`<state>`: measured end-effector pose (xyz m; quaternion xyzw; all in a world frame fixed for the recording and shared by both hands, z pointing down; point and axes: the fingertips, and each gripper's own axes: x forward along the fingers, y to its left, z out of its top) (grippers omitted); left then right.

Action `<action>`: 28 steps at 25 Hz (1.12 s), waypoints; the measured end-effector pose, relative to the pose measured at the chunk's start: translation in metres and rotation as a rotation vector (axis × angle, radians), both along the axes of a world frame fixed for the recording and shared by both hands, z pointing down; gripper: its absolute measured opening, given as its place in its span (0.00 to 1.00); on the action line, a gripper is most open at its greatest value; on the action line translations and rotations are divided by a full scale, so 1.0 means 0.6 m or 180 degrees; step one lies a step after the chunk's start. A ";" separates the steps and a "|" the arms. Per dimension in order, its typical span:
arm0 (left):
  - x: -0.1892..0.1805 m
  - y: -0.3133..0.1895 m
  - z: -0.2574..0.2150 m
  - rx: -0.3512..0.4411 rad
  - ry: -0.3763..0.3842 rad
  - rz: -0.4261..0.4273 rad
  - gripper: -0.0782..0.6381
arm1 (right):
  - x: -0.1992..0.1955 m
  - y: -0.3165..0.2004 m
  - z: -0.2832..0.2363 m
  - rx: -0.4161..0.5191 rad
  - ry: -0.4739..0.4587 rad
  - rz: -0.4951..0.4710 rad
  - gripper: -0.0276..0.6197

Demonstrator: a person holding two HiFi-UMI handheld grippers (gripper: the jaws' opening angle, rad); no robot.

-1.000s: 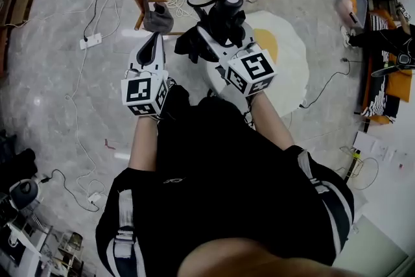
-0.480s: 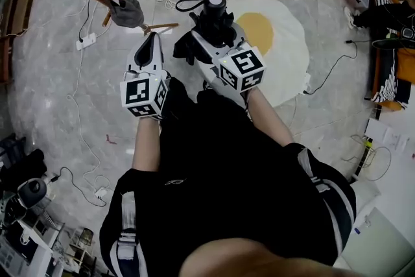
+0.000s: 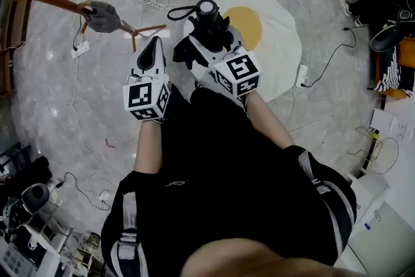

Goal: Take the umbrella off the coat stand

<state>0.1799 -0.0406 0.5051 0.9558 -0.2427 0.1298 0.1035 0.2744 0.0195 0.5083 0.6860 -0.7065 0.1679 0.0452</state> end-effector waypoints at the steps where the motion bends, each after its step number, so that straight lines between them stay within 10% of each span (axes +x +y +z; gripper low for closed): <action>1: 0.007 0.007 -0.007 0.0034 0.0017 0.0024 0.10 | 0.006 0.008 -0.005 0.0024 0.0001 0.0028 0.45; 28: -0.027 -0.066 -0.182 0.0625 0.0493 0.0219 0.10 | -0.004 -0.035 -0.144 0.0551 0.0176 0.0480 0.45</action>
